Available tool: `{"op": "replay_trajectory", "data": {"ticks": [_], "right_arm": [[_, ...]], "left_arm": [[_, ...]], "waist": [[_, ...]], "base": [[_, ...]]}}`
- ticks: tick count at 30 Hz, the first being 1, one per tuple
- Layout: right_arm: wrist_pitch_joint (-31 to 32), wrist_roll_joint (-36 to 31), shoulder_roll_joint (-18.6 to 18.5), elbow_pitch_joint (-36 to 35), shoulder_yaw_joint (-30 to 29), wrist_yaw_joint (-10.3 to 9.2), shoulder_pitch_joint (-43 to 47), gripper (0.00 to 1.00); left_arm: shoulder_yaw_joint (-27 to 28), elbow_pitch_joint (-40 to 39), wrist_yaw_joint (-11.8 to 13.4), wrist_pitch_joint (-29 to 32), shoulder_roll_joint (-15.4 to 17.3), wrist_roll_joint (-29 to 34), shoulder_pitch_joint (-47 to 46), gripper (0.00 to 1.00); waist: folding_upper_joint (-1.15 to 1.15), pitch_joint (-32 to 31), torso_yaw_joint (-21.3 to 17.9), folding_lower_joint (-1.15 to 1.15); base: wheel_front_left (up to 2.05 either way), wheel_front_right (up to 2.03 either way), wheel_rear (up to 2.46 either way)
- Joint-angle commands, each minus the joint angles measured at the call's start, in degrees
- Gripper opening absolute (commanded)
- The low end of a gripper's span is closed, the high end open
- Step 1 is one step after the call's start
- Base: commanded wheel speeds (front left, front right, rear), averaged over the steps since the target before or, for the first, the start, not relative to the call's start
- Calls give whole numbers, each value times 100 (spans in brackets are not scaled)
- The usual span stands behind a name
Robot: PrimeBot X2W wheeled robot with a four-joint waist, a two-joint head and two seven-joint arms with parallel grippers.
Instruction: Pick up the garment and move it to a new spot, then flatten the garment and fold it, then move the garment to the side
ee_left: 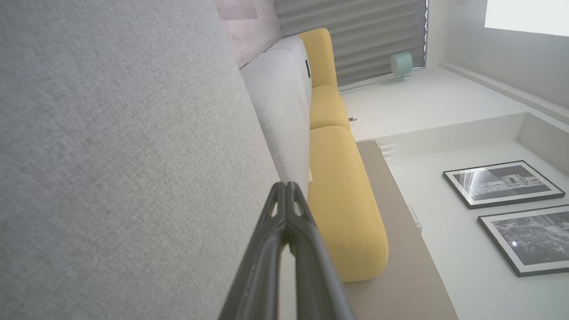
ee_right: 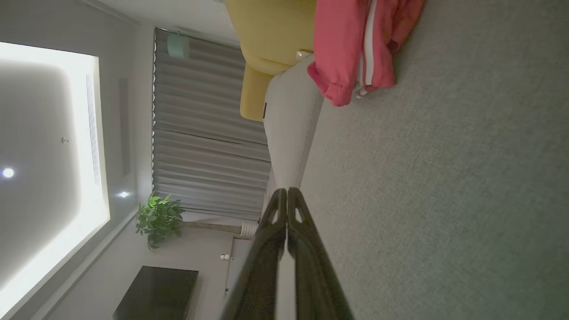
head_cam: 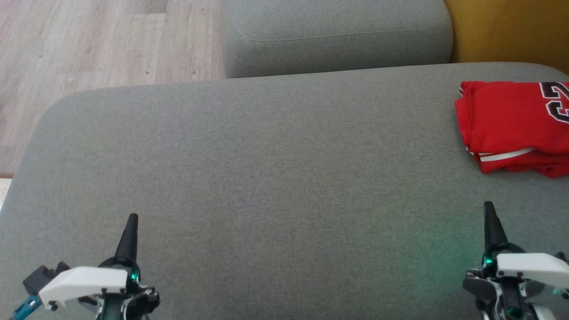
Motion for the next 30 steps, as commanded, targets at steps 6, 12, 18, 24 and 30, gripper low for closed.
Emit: {"op": "replay_trajectory", "data": {"ticks": [6, 12, 18, 24, 30], "right_arm": [[140, 482, -124, -186, 12, 36, -404, 0], [242, 871, -123, -185, -48, 38, -479, 0], [346, 1261, -121, -184, -109, 40, -555, 0], [390, 1392, -114, -184, -140, 41, -583, 0], [398, 1382, -106, -183, -151, 41, -584, 0]], "left_arm": [[294, -90, -128, 120, 81, -481, -482, 0], [388, -28, -195, 221, 77, -884, -598, 0], [483, 34, -263, 324, 72, -1288, -714, 0], [527, 57, -287, 369, 62, -1422, -756, 0], [540, 58, -287, 380, 53, -1411, -756, 0]], "waist": [[0, 34, -3, 0], [0, 67, -7, 0], [0, 101, -10, 0], [0, 113, -12, 0], [0, 113, -12, 0]], "base": [[0, 0, 0], [0, 0, 0], [0, 0, 0], [0, 0, 0], [0, 0, 0]]}}
